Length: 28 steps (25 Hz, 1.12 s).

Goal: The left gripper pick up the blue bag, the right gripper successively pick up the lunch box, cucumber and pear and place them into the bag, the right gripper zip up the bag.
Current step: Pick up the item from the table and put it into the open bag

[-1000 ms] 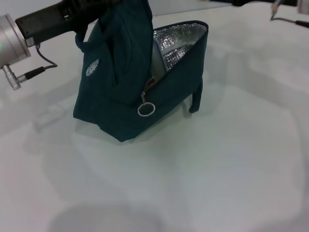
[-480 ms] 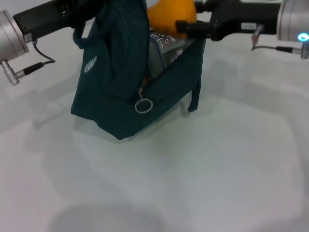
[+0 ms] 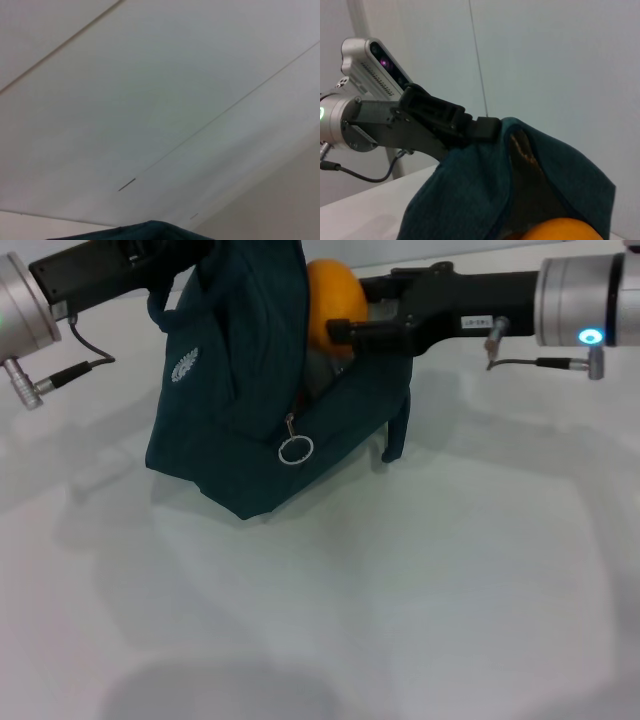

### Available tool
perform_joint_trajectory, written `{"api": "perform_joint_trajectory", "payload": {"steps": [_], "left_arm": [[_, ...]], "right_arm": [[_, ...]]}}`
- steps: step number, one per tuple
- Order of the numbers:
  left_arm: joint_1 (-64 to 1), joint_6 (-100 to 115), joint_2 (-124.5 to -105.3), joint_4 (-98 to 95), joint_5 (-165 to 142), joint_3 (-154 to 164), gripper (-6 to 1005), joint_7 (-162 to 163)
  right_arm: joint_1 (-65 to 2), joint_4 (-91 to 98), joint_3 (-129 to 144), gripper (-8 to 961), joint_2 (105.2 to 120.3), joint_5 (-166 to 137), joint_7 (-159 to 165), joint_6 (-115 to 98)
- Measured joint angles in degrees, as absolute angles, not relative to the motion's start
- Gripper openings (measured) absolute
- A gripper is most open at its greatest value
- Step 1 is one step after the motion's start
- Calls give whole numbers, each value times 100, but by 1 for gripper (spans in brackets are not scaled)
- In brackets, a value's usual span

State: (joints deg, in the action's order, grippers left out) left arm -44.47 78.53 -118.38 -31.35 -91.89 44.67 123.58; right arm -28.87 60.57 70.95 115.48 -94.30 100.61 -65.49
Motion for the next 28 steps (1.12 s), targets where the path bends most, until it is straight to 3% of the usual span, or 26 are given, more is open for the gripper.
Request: {"api": "perform_joint_trajectory", "payload": {"steps": [11,28], "left_arm": [[-4410,7956,-11845,-3138,-9184,4452,51,12389],[-4394,7972,-11845,-3138,-9184,4447,51,12345]], "right_arm": [[-3524,5419,7411,706,11544,-9483,10040,-6531],[-3044,5999,6624,761,11507,-9471,10188,-7149]]}}
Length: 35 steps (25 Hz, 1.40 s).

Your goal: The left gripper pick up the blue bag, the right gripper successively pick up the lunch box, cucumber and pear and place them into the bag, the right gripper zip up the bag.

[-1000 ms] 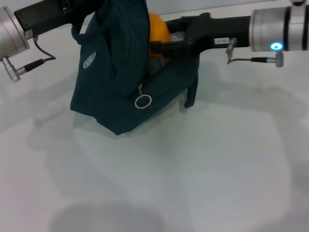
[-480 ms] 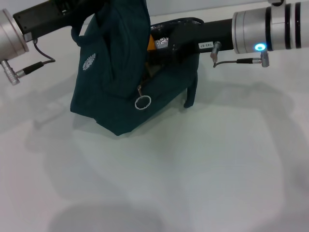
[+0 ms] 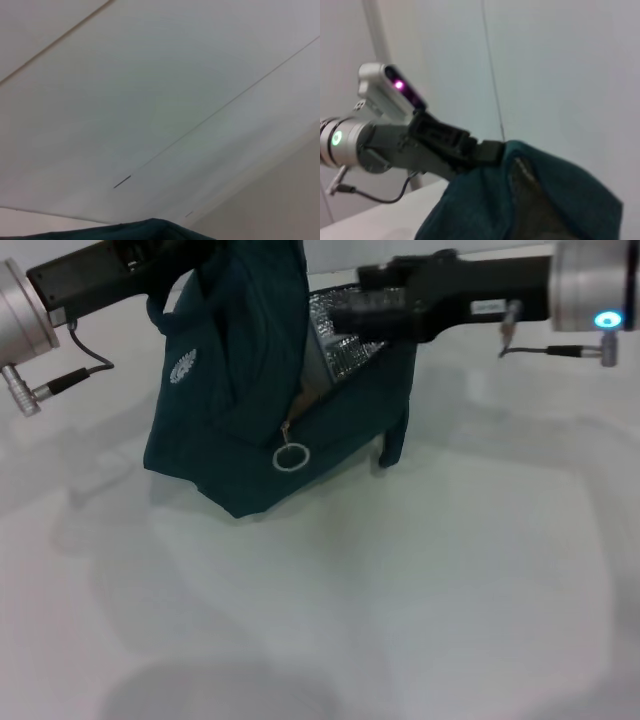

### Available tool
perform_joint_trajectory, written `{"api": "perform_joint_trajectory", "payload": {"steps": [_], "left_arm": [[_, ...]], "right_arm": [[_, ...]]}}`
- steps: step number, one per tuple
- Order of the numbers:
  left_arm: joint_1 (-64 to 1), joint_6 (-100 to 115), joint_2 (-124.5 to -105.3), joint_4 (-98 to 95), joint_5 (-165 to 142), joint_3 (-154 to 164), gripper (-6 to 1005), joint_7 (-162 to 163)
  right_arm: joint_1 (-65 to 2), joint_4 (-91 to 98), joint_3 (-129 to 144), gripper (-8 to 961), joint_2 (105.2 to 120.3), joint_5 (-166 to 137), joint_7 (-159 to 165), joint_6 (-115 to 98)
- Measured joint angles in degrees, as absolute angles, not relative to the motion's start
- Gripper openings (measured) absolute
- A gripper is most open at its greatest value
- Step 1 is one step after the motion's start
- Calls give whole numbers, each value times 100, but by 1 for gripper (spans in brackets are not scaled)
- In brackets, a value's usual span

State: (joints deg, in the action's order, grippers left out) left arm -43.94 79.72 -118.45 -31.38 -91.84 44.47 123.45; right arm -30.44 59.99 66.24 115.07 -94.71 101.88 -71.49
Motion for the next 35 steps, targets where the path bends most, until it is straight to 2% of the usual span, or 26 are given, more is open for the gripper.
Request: {"api": "perform_joint_trajectory", "payload": {"steps": [7,14,28,35], "left_arm": [[-4394,7963,-11843,-3132,-9184,4448,51,12287],[-4377,7971,-11874,-3107,-9184,4447,51,12289],[-4377,8146,-11902,-3093,-9186,4484,52,12164],[-4366,8203,-11875,-3096,-9200,4482,52,12123]], "right_arm": [[-2661,6099,5744,755,11534,-9308,10151,-7241],[-2525,5169,5510,747,11536,-8765,10151,-6415],[-3365,3427,5502,728,11504,-7850,10185,-5664],[-4109,2515,5589,718,11329,-8213,10326,-5509]]}}
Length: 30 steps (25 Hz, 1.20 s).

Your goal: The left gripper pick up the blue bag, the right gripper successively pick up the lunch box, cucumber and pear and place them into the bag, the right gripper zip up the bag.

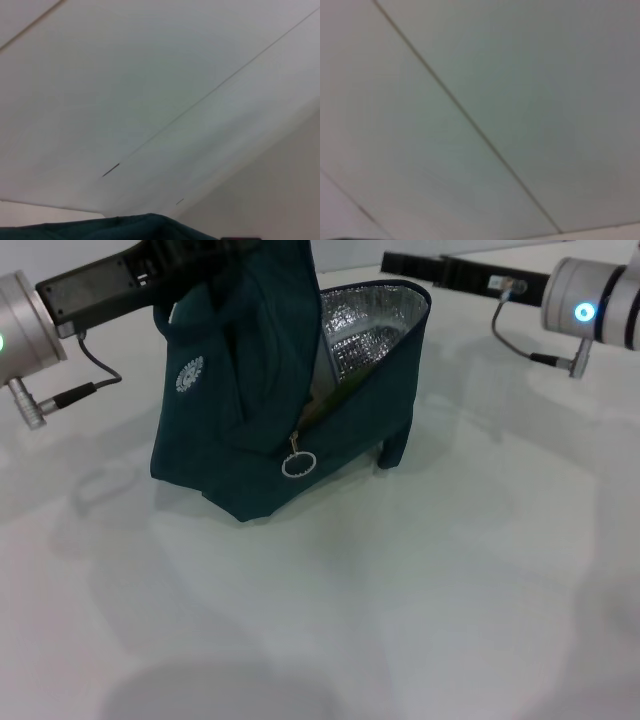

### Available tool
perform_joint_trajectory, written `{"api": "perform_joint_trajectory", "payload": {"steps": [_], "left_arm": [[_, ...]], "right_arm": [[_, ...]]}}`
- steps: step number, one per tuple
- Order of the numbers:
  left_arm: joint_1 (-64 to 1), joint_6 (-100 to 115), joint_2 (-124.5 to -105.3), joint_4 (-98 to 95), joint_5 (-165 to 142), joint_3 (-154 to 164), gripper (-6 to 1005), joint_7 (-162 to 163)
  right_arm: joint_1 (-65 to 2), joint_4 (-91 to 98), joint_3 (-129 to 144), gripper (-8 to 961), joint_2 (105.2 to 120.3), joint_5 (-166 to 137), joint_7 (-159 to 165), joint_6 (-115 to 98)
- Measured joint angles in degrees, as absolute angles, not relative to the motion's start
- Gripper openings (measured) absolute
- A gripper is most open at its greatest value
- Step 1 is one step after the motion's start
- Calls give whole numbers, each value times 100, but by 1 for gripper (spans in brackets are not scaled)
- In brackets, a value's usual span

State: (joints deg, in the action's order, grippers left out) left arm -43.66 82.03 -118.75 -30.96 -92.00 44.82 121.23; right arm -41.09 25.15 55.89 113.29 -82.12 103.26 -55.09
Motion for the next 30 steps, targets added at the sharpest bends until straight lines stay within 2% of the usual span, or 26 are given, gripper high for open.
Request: {"api": "perform_joint_trajectory", "payload": {"steps": [10,19,24,30], "left_arm": [[-4322,8203,-11865,-3134,-9193,4480,53,12120],[-4361,8182,-11868,-3138,-9189,4461,54,12104],[-4311,8181,-11888,-3138,-9182,4447,55,12056],[-4274,8152,-11901,-3130,-9169,4387,55,12013]], "right_arm": [[-3988,2564,6013,704,11275,-8351,10637,-5722],[-3970,2757,5966,692,11330,-8555,10583,-5621],[-3750,3076,5952,453,11405,-8540,10568,-5614],[-3654,3177,5949,243,11449,-8535,10564,-5797]]}}
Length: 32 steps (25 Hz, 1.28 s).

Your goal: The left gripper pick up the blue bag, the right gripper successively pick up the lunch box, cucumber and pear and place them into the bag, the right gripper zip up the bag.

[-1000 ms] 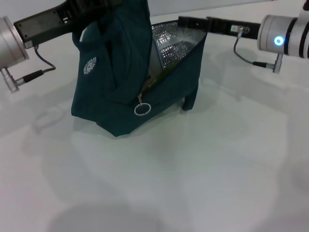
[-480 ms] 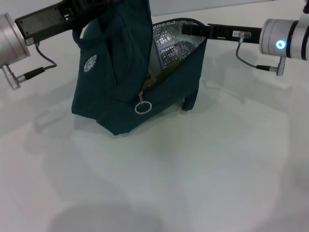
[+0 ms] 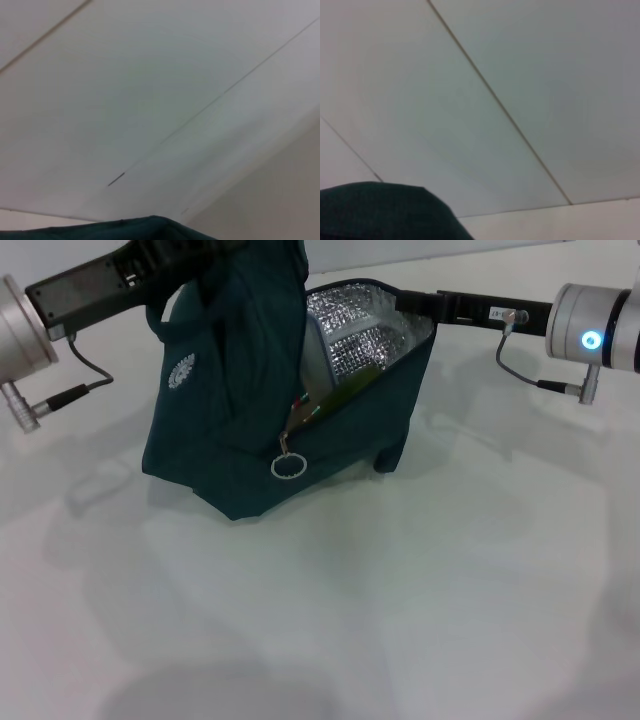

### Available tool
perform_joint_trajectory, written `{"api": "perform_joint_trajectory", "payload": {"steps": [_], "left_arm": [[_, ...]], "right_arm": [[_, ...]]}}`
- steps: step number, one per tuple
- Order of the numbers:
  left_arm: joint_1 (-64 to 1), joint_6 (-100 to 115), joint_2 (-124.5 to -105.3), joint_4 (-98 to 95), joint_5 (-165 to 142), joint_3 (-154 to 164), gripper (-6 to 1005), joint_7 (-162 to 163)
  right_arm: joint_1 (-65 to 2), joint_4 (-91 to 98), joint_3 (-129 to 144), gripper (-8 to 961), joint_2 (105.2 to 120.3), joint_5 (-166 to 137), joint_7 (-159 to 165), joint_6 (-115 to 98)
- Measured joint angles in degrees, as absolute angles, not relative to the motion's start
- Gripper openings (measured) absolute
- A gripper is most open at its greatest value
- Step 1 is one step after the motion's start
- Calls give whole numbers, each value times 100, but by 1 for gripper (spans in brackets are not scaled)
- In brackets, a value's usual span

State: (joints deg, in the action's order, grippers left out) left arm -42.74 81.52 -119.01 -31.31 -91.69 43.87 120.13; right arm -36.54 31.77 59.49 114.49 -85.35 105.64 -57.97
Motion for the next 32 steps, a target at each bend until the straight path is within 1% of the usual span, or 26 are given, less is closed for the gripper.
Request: {"api": "perform_joint_trajectory", "payload": {"steps": [5,10,13,16,18,19,20,26,32], "left_arm": [[-4217,8148,-11904,-3126,-9141,4373,56,11979],[-4179,8146,-11902,-3120,-9117,4378,56,11979],[-4149,8148,-11907,-3102,-9159,4410,57,11984],[-4084,8154,-11921,-3081,-9273,4425,57,12013],[-4002,8174,-11931,-3046,-9355,4430,58,12028],[-3934,8191,-11934,-3027,-9403,4476,58,12040],[-3934,8191,-11934,-3027,-9403,4476,59,12040],[-3639,8206,-11944,-3027,-9439,5019,65,12180],[-3504,8309,-11983,-2860,-9359,5157,73,12156]], "right_arm": [[-3581,3185,5930,18,11444,-8454,10564,-6031],[-3532,3188,5735,17,11418,-8438,10564,-6369],[-3505,3190,5533,17,11363,-8438,10564,-6720],[-3462,3190,5260,16,11265,-8438,10564,-7169],[-3441,3180,5061,16,11165,-8438,10564,-7536],[-3426,3146,4914,16,11082,-8438,10571,-7849],[-3426,3146,4914,16,11082,-8438,10571,-7849],[-3397,3123,4638,16,10851,-8425,10636,-8749],[-3505,3121,4626,16,10684,-8390,10783,-9191]]}}
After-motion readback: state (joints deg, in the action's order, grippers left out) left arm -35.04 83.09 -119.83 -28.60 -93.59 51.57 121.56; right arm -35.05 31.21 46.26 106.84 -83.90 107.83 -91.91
